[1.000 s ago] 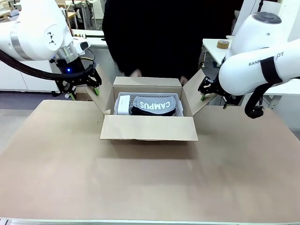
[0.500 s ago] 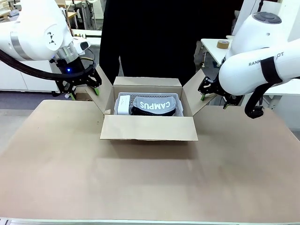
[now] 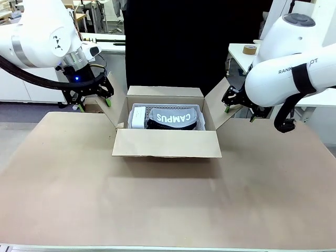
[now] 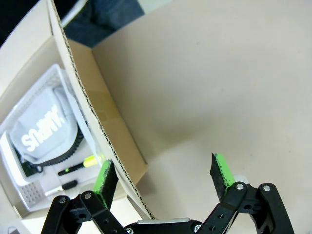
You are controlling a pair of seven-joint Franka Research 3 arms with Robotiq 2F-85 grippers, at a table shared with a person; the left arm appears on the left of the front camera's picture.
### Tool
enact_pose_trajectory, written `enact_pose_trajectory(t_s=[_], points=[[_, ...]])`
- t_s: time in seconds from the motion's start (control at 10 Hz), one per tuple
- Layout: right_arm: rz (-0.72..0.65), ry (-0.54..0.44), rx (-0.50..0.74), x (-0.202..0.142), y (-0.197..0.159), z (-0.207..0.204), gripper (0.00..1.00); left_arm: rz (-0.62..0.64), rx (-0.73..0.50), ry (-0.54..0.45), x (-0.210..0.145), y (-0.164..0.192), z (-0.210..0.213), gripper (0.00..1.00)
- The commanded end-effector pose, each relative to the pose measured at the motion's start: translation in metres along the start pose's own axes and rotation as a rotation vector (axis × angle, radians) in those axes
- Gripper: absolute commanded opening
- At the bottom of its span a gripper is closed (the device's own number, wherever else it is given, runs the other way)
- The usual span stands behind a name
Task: Pack the gift set into the box.
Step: Lift both hands away from the flaps of the Package Box.
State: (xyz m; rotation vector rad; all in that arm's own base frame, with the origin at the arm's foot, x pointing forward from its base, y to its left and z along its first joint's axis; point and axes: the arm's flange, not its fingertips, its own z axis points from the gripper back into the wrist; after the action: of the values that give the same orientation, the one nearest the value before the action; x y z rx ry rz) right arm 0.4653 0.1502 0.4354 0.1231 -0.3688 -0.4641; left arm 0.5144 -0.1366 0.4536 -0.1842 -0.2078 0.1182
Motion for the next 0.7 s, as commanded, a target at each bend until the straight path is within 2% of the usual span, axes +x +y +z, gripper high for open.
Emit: enact_pose_trajectory(t_s=[0.0, 0.4, 0.5, 0.6], points=[[-0.007, -0.009, -0.018, 0.004, 0.005, 0.0, 1.0, 0.01, 0.018, -0.007, 0.0, -0.001, 0.001, 1.0], [0.0, 0.0, 0.0, 0.0, 0.0, 0.0, 1.0, 0.01, 0.018, -0.007, 0.0, -0.001, 0.001, 1.0], [0.077, 0.067, 0.201, -0.003, 0.0, 0.023, 1.0, 0.0, 0.0, 0.0, 0.0, 0.0, 0.0, 1.0], [0.074, 0.075, 0.362, -0.004, -0.014, 0.054, 1.0, -0.092, -0.149, 0.038, -0.01, 0.011, 0.031, 1.0]])
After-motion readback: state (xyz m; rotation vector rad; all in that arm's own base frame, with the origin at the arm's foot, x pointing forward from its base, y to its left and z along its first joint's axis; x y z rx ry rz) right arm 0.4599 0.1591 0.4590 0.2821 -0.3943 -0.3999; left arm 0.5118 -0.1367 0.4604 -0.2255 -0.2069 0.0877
